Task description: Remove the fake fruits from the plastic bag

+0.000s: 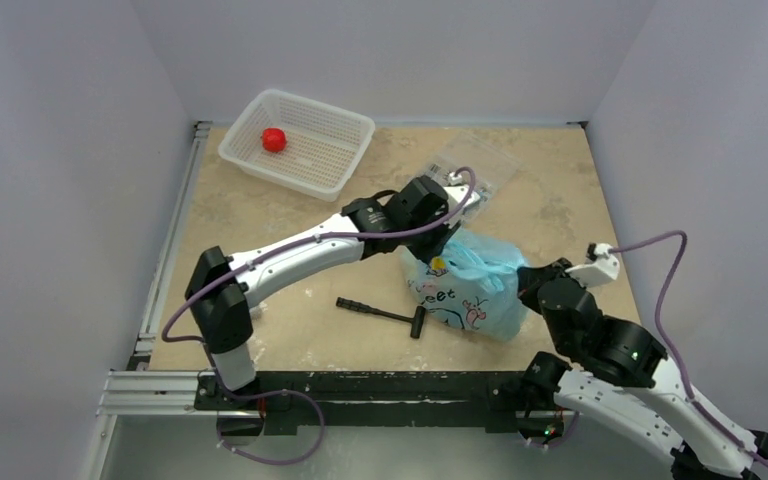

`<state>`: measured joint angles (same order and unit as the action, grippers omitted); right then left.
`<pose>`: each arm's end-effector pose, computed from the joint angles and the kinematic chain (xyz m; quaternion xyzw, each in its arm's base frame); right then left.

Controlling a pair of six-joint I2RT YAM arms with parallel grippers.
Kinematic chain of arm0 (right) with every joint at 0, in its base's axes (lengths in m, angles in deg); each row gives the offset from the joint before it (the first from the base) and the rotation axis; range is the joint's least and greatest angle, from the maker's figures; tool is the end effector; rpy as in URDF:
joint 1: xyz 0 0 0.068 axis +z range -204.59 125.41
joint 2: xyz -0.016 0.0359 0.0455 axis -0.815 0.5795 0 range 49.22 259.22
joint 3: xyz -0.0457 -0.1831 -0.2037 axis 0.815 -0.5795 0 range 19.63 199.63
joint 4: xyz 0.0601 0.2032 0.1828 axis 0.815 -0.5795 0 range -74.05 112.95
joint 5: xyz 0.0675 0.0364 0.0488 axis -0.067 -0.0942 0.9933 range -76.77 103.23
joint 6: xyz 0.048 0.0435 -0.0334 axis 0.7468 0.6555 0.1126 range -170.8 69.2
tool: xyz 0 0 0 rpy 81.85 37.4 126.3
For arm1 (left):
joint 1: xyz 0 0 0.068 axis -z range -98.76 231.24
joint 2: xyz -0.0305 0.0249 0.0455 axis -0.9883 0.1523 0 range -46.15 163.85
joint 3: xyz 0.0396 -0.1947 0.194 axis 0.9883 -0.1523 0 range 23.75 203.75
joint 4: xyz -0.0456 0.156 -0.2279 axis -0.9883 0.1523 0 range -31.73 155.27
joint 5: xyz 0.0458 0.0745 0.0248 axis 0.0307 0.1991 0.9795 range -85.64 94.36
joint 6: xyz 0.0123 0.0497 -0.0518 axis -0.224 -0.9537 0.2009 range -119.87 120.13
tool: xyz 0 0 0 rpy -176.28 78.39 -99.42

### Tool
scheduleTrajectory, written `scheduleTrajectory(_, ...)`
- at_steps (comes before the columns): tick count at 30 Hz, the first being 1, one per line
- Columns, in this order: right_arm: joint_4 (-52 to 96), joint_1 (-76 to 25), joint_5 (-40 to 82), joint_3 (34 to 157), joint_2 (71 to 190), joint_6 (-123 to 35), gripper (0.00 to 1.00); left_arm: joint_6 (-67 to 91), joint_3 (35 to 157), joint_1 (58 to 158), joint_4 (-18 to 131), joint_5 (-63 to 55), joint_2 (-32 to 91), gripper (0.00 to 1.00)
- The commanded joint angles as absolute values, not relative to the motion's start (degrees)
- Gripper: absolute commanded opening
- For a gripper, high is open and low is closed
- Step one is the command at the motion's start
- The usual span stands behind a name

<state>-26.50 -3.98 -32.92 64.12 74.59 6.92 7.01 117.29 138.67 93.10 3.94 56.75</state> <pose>0.1020 0.0551 0.3136 0.2441 0.7844 0.1720 0.5436 0.2405 -0.3772 0.2982 0.3946 0.8323 -0.2101 0.3278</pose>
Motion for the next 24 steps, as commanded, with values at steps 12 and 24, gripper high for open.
scheduleTrajectory(12, -28.5, -4.1, -36.0, 74.0, 70.2, 0.0, 0.55, 20.9, 104.7, 132.7, 80.3, -18.0, 45.7, 0.11)
scheduleTrajectory(24, -33.3, -4.1, -9.5, 90.8, 99.3, -33.4, 0.95, 25.1, 106.0, 132.4, 80.0, -25.0, 47.3, 0.09)
